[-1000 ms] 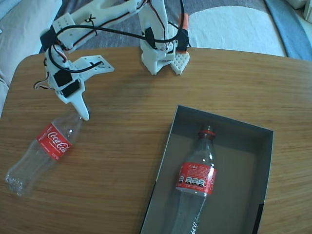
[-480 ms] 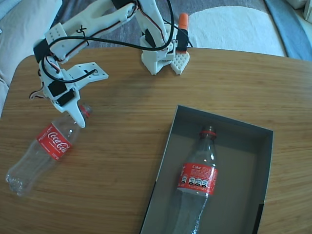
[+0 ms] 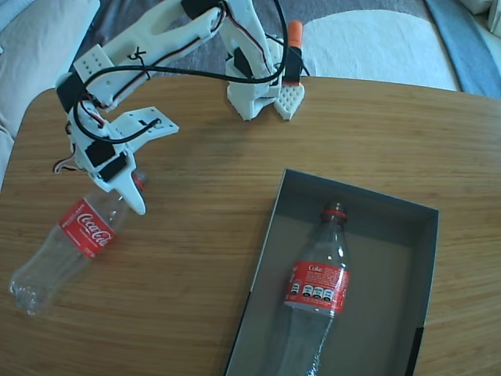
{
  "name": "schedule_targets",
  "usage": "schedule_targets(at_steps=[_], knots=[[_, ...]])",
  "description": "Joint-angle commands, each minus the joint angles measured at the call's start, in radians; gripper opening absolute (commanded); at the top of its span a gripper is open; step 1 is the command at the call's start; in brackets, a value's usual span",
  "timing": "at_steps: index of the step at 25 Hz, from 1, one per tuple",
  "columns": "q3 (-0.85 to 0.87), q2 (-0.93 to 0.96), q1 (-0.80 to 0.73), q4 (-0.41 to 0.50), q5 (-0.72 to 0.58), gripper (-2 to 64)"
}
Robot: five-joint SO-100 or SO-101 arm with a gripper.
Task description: Grasp the bottles and put them in the box.
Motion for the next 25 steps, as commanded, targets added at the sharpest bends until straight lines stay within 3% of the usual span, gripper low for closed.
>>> schedule_targets(at_steps=[1,11,14,25], knots=[[-0.032,0.008,0.011,0.003,0.000,40.7],[-0.029,-0.031,0.012,0.000,0.000,40.7],[-0.021,-0.067,0.018,-0.046,0.000,40.5],[0.011,-0.084,0.020,-0.083,0.000,40.1]])
